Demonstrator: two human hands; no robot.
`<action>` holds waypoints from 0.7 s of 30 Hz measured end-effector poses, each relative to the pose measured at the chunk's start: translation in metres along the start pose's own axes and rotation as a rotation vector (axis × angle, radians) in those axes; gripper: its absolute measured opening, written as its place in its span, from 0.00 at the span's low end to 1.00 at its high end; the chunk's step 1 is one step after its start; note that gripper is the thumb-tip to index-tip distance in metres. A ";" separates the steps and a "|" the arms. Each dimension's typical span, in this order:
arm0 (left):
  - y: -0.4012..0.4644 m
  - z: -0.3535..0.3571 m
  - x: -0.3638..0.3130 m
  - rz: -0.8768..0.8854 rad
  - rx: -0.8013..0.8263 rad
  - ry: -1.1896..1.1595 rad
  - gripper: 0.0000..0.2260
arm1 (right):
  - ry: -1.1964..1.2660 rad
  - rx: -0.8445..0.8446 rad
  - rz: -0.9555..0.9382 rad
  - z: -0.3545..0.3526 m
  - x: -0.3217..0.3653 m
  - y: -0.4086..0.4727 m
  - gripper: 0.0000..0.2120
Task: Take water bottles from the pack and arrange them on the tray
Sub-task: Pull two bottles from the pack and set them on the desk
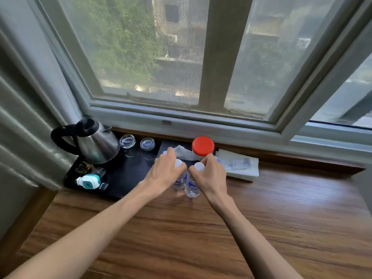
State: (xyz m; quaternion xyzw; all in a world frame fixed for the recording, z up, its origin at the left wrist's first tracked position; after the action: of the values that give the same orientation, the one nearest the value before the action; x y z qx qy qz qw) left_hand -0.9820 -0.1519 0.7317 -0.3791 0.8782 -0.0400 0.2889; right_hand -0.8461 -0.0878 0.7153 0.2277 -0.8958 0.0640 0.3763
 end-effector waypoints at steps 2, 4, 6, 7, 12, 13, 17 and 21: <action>0.009 -0.003 0.003 0.005 0.014 -0.015 0.14 | 0.003 -0.015 0.020 0.003 0.004 0.005 0.14; 0.014 -0.005 0.005 0.019 0.022 -0.012 0.14 | -0.014 -0.023 0.022 0.006 0.009 0.008 0.14; 0.017 -0.006 0.007 0.033 0.026 -0.001 0.15 | -0.047 -0.024 0.021 0.008 0.012 0.012 0.13; 0.018 -0.006 0.008 0.040 0.031 -0.001 0.15 | -0.064 -0.022 0.024 0.009 0.013 0.014 0.13; 0.028 -0.002 0.016 0.080 0.067 -0.074 0.19 | -0.119 0.023 0.020 0.013 0.015 0.022 0.15; 0.029 -0.002 0.018 0.083 0.079 -0.094 0.19 | -0.116 0.033 0.019 0.014 0.015 0.021 0.15; 0.032 -0.003 0.021 0.126 0.129 -0.130 0.17 | -0.080 0.044 0.027 0.013 0.009 0.017 0.16; 0.026 -0.005 0.027 0.137 0.111 -0.139 0.20 | -0.059 0.030 -0.011 0.008 0.008 0.010 0.20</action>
State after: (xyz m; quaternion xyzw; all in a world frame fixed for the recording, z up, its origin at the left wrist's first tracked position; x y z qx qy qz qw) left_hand -1.0162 -0.1531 0.7152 -0.3034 0.8764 -0.0426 0.3716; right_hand -0.8603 -0.0842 0.7162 0.2399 -0.9042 0.0688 0.3466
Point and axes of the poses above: each hand's wrist, its own y-axis towards the middle knuckle, its own z-axis out of the palm, x = y × z, the point moved 5 cm from there along y, towards the middle knuckle, and after that the axes turned 11 degrees about -z, right-handed, at the moved point
